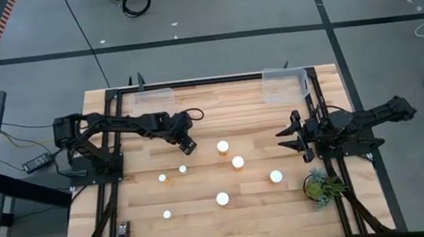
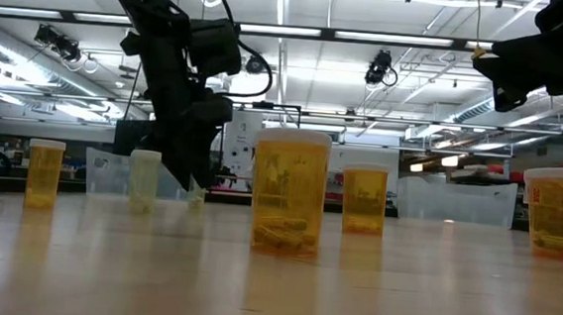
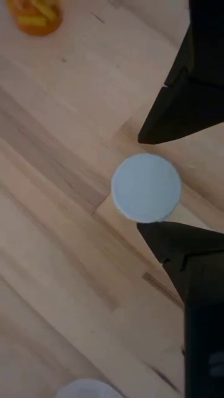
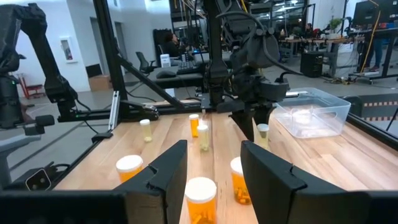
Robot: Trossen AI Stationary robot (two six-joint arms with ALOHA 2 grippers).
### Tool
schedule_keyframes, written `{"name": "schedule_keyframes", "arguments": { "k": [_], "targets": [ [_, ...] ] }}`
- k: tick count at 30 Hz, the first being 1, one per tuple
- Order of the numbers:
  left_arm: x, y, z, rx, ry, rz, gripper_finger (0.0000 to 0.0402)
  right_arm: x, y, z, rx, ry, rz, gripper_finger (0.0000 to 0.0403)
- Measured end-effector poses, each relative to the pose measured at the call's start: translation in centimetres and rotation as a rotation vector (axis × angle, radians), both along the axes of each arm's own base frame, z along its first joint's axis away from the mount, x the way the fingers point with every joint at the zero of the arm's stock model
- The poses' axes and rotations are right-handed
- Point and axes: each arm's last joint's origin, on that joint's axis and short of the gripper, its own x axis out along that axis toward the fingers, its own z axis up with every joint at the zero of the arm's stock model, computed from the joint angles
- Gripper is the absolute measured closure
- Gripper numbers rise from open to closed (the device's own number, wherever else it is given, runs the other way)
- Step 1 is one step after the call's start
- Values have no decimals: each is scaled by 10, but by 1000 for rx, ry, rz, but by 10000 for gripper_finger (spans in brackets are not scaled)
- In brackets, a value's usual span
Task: Pick and place medicine bottles into bin by pill shape (circle, oval)
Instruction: Put the top yellow tablet bottle into the left transparent bin
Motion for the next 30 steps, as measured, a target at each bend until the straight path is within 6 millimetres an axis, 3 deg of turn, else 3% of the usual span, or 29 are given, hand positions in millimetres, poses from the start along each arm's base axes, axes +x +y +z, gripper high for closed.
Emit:
{"name": "schedule_keyframes", "arguments": {
  "k": [11,30],
  "targets": [
    [3,2,5,39,-1,1,235,0,0,-1,-2,12,0,246],
    [3,3,6,91,11,-5,278,0,0,-1,-2,12,0,246]
  ]
}}
